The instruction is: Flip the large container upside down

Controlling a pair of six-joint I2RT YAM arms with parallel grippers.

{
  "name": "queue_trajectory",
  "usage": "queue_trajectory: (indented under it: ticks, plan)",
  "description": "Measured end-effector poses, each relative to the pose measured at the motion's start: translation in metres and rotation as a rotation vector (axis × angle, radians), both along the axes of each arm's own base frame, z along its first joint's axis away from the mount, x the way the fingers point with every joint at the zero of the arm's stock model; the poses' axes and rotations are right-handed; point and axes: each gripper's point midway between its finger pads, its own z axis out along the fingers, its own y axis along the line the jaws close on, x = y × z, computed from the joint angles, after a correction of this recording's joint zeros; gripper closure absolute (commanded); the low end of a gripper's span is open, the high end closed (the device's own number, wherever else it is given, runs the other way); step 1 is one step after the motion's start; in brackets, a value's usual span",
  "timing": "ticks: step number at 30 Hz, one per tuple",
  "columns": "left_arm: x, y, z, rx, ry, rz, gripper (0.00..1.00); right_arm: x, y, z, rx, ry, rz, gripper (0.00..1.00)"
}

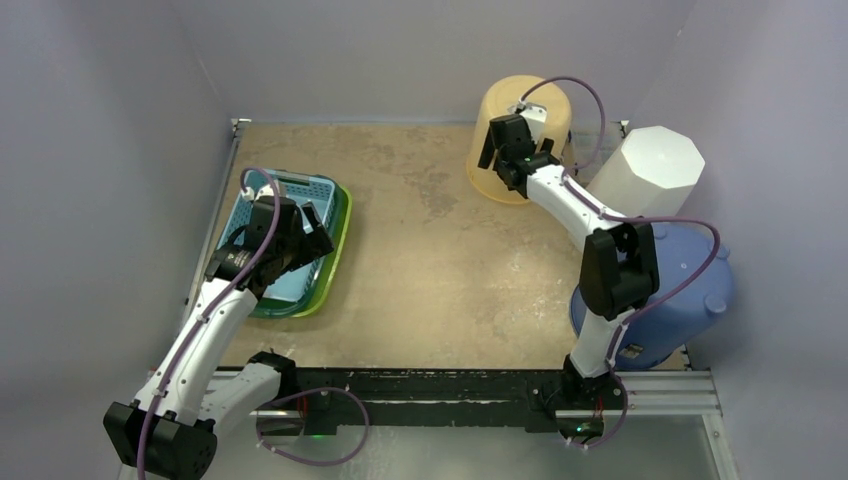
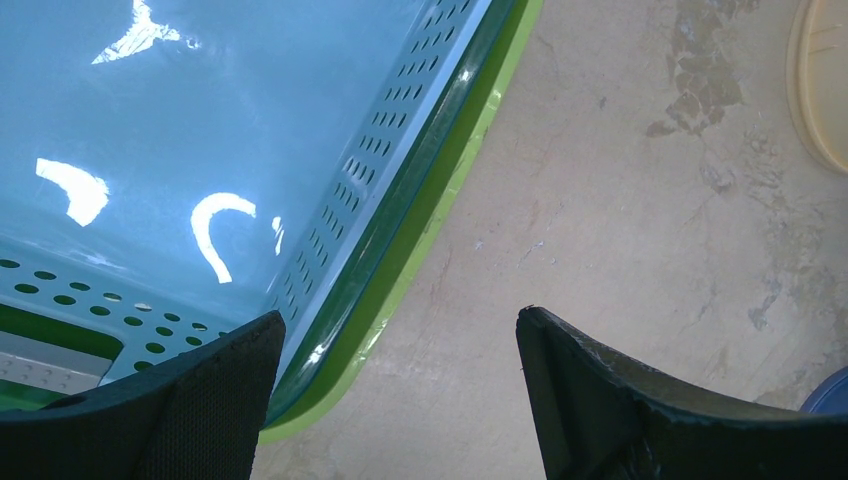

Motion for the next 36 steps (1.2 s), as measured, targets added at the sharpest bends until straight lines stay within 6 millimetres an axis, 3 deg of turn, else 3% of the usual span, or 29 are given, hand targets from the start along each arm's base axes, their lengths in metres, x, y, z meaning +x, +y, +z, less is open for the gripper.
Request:
queue_trajectory:
  ticks: [11, 16, 19, 25, 30, 36]
  plan:
    - [0.0, 0.002, -0.006, 0.034, 0.024, -0.02, 0.15, 0.011, -0.022, -0.006, -0.006, 0.011, -0.04, 0.01]
    - [0.002, 0.006, -0.014, 0.067, 0.053, -0.02, 0.15, 0.011, -0.01, -0.008, 0.034, 0.029, 0.028, 0.01]
    - [0.003, 0.009, -0.021, 0.096, 0.082, -0.02, 0.15, 0.006, 0.006, -0.005, 0.097, 0.039, 0.112, 0.01]
    - [0.008, 0.014, -0.034, 0.162, 0.149, -0.034, 0.22, -0.036, 0.039, 0.021, 0.252, 0.021, 0.319, 0.05]
    - [0.016, 0.012, -0.052, 0.192, 0.219, -0.066, 0.43, -0.082, 0.066, 0.033, 0.396, 0.011, 0.509, 0.11]
    - [0.021, -0.002, -0.071, 0.158, 0.267, -0.132, 0.67, -0.14, 0.093, 0.022, 0.525, 0.076, 0.671, 0.17]
